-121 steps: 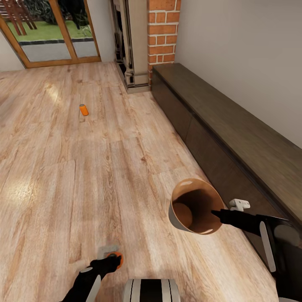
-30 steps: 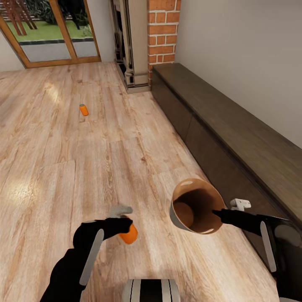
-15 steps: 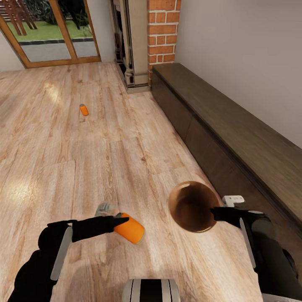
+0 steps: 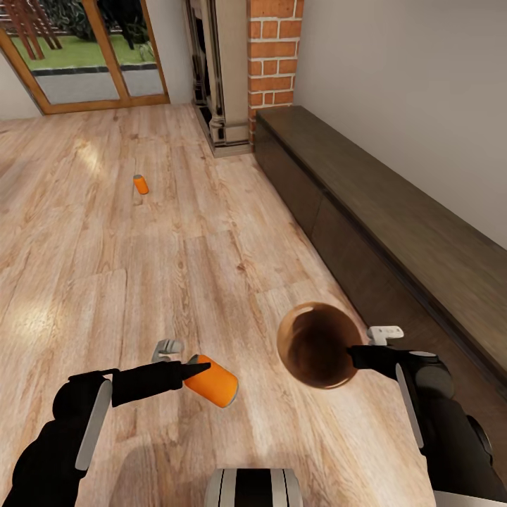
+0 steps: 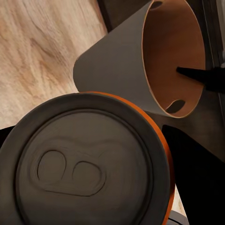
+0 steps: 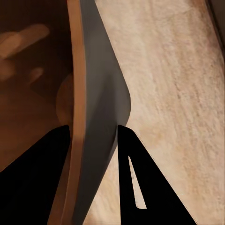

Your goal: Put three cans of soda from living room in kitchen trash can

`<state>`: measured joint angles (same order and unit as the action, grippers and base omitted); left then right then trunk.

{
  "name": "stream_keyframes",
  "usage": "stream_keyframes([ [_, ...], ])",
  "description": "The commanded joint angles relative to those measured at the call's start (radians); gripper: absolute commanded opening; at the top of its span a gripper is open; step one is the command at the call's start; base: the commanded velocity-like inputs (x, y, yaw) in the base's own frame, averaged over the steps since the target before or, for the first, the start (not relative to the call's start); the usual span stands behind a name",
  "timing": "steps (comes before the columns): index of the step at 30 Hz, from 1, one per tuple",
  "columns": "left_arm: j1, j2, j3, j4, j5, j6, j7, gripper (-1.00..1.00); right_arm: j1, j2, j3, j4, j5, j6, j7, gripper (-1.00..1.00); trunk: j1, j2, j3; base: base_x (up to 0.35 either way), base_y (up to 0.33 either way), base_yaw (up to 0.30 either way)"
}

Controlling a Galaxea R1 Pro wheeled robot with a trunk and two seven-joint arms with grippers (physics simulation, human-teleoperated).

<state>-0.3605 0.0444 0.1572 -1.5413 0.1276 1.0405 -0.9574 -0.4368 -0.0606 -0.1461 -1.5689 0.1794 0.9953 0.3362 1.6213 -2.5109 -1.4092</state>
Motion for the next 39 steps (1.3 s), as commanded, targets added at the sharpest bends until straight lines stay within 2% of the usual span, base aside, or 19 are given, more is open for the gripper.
stream_keyframes([
  [1,0.0,0.0,0.0,0.0,0.0,0.0,0.0,-1.0,0.0,0.0,0.0,0.0,-0.014,0.002,0.006,-1.0,0.0,0.0,0.0,0.0,0.0,0.0],
  [5,0.0,-0.002,0.001,0.0,0.0,0.001,0.0,-1.0,0.0,-0.004,0.0,0.0,-0.014,0.006,0.04,-1.0,0.0,0.0,0.0,0.0,0.0,0.0],
  [16,-0.001,-0.027,0.002,0.001,0.005,0.0,0.001,-1.0,0.0,-0.007,0.0,0.0,-0.015,0.005,0.046,-1.0,0.0,0.0,0.0,0.0,0.0,0.0],
  [18,-0.002,-0.058,0.002,0.001,0.007,0.001,0.001,-1.0,0.0,-0.007,0.0,0.0,-0.015,0.003,0.046,-1.0,0.0,0.0,0.0,0.0,0.0,0.0],
  [20,-0.007,-0.107,0.001,0.001,0.008,0.001,0.002,-1.0,0.0,-0.006,-0.001,0.0,-0.015,0.001,0.044,-1.0,0.0,0.0,0.0,0.0,0.0,0.0],
  [21,-0.008,-0.116,0.001,0.001,0.009,0.002,0.002,-1.0,0.0,-0.005,-0.001,0.0,-0.015,0.001,0.043,-1.0,0.0,0.0,0.0,0.0,0.0,0.0],
  [22,-0.01,-0.147,0.0,0.0,0.009,0.003,0.003,-1.0,0.0,-0.002,-0.001,0.0,-0.015,-0.003,0.036,-1.0,0.0,0.0,0.0,0.0,0.0,0.0],
  [24,-0.01,-0.158,-0.001,0.001,0.009,0.004,0.003,-1.0,0.0,0.0,-0.001,0.0,-0.015,-0.004,0.033,-1.0,0.0,0.0,0.0,0.0,0.0,0.0],
  [30,-0.011,-0.165,0.0,0.0,0.01,0.006,0.002,-1.0,0.0,0.004,0.0,0.001,-0.013,-0.004,0.028,-1.0,0.0,0.0,0.0,0.0,0.0,0.0],
  [34,-0.011,-0.167,0.001,0.0,0.01,0.006,0.002,-1.0,0.0,0.028,0.001,0.003,-0.011,-0.005,0.026,-1.0,0.0,0.0,0.0,0.0,0.0,0.0],
  [35,-0.011,-0.167,0.001,0.0,0.014,0.006,0.002,-1.0,0.0,0.044,0.002,0.008,-0.01,-0.005,0.024,-1.0,0.0,0.0,0.0,0.0,0.0,0.0],
  [39,-0.011,-0.167,0.0,0.0,0.051,0.006,0.002,-1.0,0.0,0.056,0.002,0.019,-0.013,-0.023,0.005,-1.0,0.0,0.0,0.0,0.0,0.0,0.0],
])
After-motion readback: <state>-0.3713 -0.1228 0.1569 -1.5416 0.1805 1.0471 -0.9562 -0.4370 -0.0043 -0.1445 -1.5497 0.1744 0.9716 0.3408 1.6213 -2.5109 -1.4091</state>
